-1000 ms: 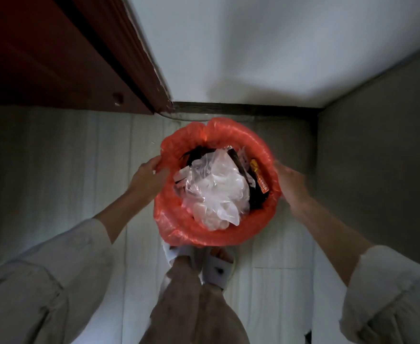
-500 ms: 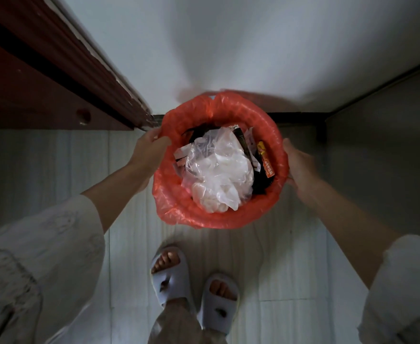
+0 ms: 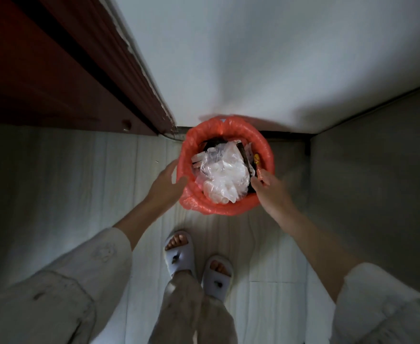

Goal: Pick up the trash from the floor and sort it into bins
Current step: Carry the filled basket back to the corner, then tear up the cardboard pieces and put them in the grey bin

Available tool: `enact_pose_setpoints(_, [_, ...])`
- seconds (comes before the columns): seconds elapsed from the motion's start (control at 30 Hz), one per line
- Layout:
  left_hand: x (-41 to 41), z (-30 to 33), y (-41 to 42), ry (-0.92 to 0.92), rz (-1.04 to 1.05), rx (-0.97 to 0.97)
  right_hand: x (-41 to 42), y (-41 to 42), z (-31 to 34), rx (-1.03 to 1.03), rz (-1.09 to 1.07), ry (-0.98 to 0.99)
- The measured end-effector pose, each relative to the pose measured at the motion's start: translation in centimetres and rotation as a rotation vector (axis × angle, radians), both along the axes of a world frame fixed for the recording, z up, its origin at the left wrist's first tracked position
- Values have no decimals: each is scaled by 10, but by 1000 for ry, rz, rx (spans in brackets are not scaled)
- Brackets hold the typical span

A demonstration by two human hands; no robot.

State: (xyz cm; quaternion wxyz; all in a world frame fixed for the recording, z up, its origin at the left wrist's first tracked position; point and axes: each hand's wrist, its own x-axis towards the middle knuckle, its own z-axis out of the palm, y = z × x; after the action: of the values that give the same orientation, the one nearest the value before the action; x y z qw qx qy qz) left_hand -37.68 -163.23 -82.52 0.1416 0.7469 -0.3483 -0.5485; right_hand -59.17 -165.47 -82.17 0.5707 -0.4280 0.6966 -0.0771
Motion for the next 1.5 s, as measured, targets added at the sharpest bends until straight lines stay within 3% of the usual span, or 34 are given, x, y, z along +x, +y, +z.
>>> enact_pose_setpoints(0.3, [20,183,114,-48,237,-4,49,68,184,33,38,-91])
enact_pose_setpoints(0.5, [20,289,204,-8,639,-123,62,143,267,54,187,-145])
enact_pose_setpoints(0.67, [23,376,313,-1,974,-290,110,189,336,57,396,-312])
enact_pose_setpoints(0.87, [31,431,456,-130,1345,-424,197,268,403,-70,802,-456])
enact_pose_setpoints(1.2, [-37,473,744,-310,2000,-565,269,558,465,-40,1442,-588])
enact_pose_setpoints(1.5, [-91,502,975,-513,2292,-553,261,825,499,92,1776,-675])
